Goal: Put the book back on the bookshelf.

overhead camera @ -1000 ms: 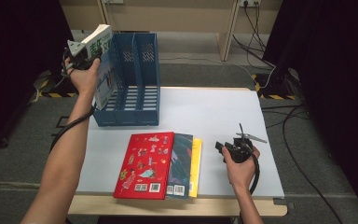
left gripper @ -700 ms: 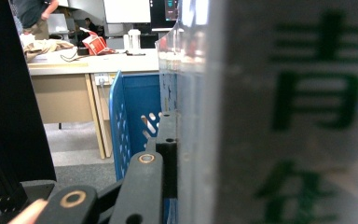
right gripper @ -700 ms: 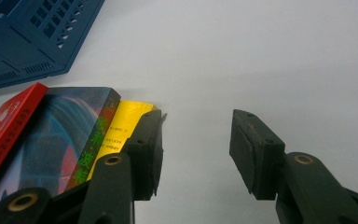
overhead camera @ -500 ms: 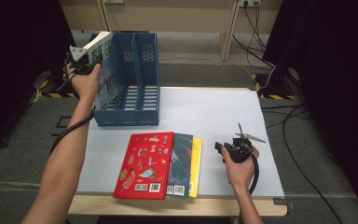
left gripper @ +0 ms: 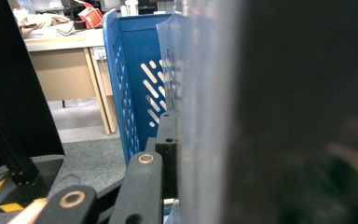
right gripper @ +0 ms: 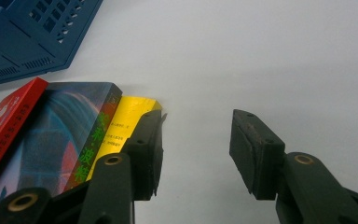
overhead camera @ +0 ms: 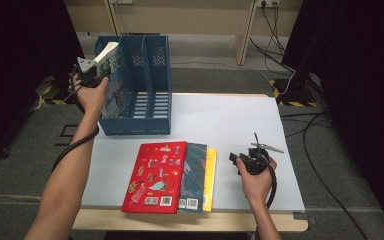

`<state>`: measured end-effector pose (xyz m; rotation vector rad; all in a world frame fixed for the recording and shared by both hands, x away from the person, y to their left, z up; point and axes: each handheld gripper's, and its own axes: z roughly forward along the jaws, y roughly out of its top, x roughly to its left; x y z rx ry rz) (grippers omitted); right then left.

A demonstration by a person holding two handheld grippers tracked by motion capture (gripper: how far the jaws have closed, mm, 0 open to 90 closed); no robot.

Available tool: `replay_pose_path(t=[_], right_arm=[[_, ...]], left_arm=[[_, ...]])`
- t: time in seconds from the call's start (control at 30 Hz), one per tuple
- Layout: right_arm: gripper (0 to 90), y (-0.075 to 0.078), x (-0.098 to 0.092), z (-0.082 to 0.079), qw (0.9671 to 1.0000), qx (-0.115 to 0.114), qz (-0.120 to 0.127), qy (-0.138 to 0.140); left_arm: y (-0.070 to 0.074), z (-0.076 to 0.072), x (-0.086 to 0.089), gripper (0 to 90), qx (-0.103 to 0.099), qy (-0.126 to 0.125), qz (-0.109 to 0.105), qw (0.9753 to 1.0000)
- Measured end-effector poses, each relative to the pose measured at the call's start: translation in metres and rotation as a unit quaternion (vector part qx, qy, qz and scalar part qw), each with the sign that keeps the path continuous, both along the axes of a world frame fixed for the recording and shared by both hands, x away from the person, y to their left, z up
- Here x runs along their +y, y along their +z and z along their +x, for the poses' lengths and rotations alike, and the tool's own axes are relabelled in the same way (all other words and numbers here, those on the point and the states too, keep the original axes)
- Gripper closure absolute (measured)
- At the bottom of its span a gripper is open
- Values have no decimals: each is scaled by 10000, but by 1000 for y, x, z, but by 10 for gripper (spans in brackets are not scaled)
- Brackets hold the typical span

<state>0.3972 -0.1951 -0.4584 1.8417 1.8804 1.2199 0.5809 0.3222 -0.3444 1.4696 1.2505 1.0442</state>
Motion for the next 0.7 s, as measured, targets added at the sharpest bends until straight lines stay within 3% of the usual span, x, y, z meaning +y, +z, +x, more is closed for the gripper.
replay_pose_path(t=[0.27, 0.4, 0.7], right_arm=[[547, 1, 0, -1, 10000, -47, -35, 47], [547, 1, 1, -2, 10000, -22, -15, 25], [547, 2, 3, -3, 10000, -41, -32, 44]], left_arm=[[-7, -16, 1, 722, 164, -109, 48, 9998], [-10, -24, 0, 719, 150, -108, 79, 9998], [-9, -29, 1, 702, 213, -89, 92, 9997]])
